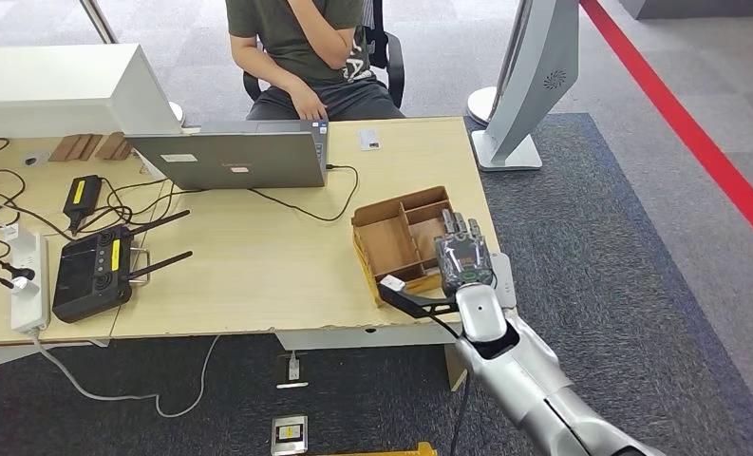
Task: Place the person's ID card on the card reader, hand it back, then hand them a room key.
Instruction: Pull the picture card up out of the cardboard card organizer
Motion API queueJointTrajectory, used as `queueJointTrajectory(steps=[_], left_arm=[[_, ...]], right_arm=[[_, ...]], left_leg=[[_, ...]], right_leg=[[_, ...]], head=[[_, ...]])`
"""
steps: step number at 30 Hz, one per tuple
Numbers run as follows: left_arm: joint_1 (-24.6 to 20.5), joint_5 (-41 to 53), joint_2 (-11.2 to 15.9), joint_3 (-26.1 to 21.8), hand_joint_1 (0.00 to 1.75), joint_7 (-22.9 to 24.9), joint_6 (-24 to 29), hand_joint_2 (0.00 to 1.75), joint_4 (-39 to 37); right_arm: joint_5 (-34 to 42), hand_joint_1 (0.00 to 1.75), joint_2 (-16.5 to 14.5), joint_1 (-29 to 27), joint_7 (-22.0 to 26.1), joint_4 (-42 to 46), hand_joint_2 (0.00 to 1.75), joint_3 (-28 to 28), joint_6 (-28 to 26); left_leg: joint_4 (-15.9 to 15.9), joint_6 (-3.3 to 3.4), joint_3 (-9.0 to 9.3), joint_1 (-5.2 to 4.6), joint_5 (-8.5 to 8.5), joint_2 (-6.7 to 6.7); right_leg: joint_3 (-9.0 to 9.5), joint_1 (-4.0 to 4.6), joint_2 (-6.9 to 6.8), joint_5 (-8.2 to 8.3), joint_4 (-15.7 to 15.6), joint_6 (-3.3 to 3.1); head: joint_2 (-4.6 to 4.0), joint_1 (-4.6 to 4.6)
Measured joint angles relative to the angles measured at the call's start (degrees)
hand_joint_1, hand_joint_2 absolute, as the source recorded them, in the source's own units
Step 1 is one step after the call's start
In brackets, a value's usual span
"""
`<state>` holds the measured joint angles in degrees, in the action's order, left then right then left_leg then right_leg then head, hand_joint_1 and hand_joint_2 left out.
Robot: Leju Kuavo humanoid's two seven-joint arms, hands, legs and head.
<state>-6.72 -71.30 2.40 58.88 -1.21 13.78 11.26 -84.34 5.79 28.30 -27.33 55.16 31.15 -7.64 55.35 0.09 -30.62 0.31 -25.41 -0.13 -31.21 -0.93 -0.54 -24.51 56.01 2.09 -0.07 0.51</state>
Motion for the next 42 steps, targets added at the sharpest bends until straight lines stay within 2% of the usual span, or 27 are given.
queueJointTrajectory(steps=[24,31,35,38,42], left_arm=[[-0.01,1.23,0.22,0.02,0.0,-0.69,-0.73,0.0,0.0],[0.0,2.6,0.32,0.36,0.0,-1.03,-1.64,0.0,0.0],[-0.01,3.43,0.42,0.73,0.0,-1.04,-1.96,0.0,0.0],[-0.03,3.98,0.5,1.27,0.0,-0.9,-2.05,0.0,0.0],[-0.21,4.55,0.55,1.66,0.0,-0.83,-2.28,0.0,0.0]], right_arm=[[-2.61,1.75,3.63,-0.03,1.05,17.13,1.75,-1.46,2.04],[-4.21,1.75,4.81,-0.52,1.3,21.57,1.75,-2.07,0.24],[-4.57,1.75,5.55,-0.64,2.31,24.3,1.75,-2.37,0.95],[-3.52,1.75,5.51,0.33,3.6,25.03,1.75,-2.14,2.12],[1.61,1.75,4.49,3.98,5.6,23.79,1.75,-0.76,4.47]], left_leg=[[0.0,0.0,0.0,0.0,0.0,0.0],[0.01,0.0,0.0,0.0,0.0,0.0],[0.01,0.0,-0.02,0.0,0.0,0.0],[0.0,0.0,-0.06,0.0,0.0,-0.01],[-0.01,-0.01,-0.07,0.01,0.02,0.0]], right_leg=[[-0.01,0.0,0.0,0.0,0.0,0.0],[-0.01,0.0,0.0,0.0,0.0,0.0],[-0.01,0.0,0.01,0.0,0.0,0.0],[-0.01,0.0,0.01,0.01,0.02,-0.01],[-0.01,0.01,0.0,0.03,0.04,-0.03]], head=[[0.0,-0.01],[0.0,-0.01],[0.0,-0.01],[0.0,0.0],[0.0,-0.01]])
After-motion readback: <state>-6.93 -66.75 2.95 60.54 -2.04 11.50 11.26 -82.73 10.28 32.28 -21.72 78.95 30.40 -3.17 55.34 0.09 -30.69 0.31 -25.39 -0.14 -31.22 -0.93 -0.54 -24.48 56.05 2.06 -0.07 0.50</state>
